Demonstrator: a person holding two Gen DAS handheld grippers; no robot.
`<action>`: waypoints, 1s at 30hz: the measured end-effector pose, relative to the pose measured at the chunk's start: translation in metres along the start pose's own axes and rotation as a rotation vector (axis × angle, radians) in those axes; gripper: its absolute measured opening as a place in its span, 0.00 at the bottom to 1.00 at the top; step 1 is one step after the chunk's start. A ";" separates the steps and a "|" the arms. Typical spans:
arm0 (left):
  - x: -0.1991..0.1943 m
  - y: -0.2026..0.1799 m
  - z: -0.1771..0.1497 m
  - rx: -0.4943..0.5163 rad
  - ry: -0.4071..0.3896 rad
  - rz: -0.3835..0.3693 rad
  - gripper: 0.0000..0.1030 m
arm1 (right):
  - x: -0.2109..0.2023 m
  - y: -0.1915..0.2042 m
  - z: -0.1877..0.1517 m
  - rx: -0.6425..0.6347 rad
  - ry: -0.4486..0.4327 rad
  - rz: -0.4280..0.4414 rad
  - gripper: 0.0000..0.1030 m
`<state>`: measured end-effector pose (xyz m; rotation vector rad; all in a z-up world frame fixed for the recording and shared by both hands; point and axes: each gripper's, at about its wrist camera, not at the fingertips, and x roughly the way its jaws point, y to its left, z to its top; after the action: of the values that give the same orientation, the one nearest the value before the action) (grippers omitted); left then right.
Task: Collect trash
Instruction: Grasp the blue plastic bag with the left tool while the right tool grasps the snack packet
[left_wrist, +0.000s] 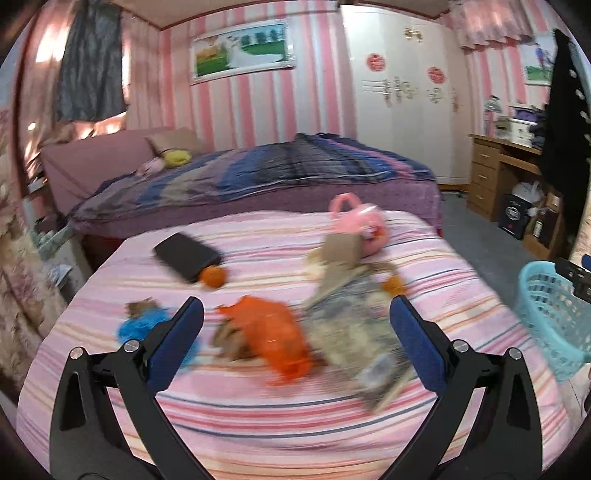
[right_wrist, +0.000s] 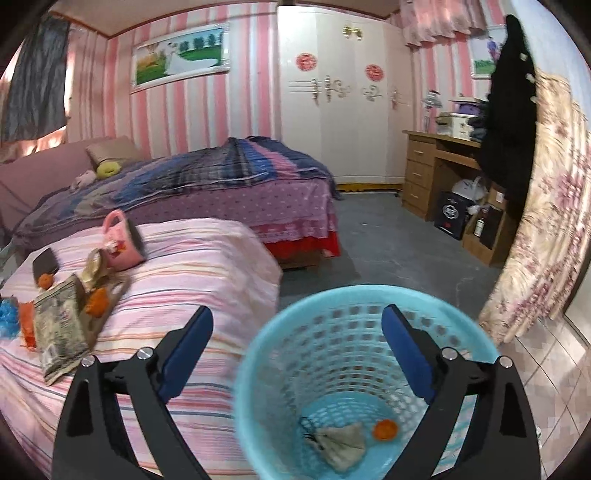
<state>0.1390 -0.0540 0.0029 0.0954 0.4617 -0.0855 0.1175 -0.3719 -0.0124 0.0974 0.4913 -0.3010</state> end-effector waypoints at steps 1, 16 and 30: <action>0.002 0.010 -0.002 -0.015 0.010 0.005 0.95 | 0.001 0.012 -0.001 -0.014 0.005 0.014 0.88; 0.066 0.142 -0.030 -0.154 0.225 0.148 0.92 | 0.007 0.117 -0.014 -0.130 0.070 0.147 0.88; 0.092 0.128 -0.032 -0.110 0.299 0.064 0.25 | 0.005 0.191 -0.030 -0.214 0.136 0.279 0.88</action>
<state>0.2199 0.0711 -0.0578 0.0143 0.7602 0.0177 0.1667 -0.1863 -0.0376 -0.0222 0.6344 0.0330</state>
